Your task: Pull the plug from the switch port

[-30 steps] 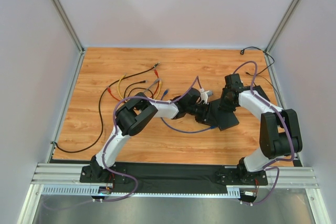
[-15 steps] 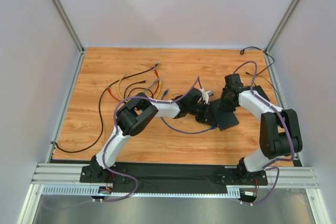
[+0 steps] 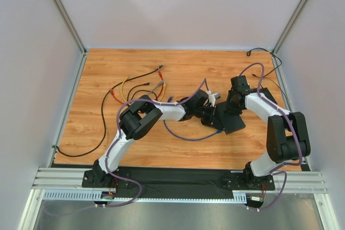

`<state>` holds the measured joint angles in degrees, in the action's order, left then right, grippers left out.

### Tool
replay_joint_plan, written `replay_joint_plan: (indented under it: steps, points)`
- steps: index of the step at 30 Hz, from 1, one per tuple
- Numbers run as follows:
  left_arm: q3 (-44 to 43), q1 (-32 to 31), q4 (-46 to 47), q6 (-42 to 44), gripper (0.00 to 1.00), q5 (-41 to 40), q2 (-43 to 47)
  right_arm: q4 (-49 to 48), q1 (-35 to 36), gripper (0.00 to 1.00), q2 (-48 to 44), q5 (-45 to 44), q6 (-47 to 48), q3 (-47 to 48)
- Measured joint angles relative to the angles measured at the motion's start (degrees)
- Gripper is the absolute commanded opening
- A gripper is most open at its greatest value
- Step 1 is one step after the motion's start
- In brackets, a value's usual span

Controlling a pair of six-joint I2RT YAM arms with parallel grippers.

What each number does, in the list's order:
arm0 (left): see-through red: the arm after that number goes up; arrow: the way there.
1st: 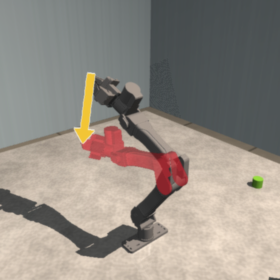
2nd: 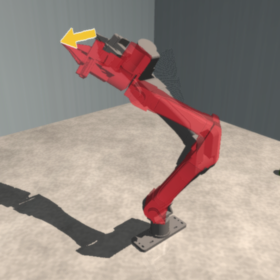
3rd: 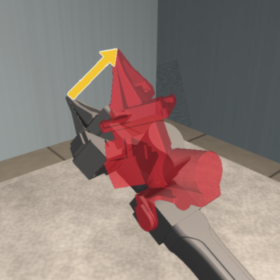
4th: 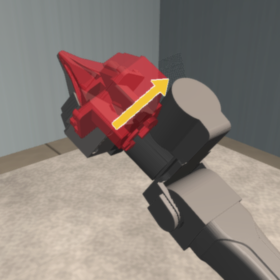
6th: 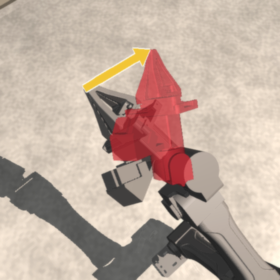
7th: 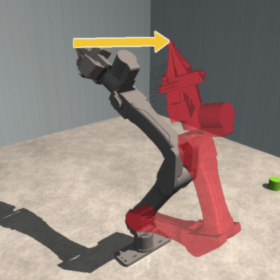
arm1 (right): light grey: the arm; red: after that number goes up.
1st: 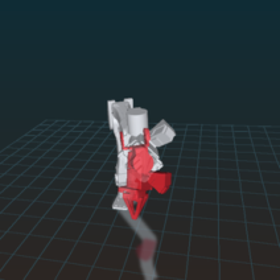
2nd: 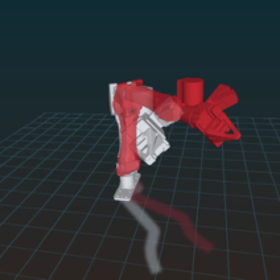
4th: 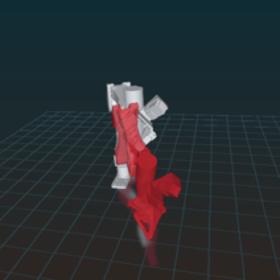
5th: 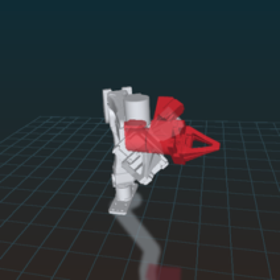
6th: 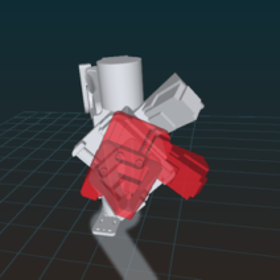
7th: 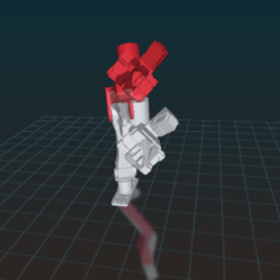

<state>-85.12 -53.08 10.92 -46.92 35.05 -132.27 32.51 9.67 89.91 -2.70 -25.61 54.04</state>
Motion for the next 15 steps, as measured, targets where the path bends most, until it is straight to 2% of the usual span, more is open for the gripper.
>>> replay_joint_plan:
  steps: [15]
  points:
    - [1.14,0.02,-0.09,4.94,0.00,0.83,0.59,0.00,0.00,0.32,0.00,-0.02,0.00,0.00]
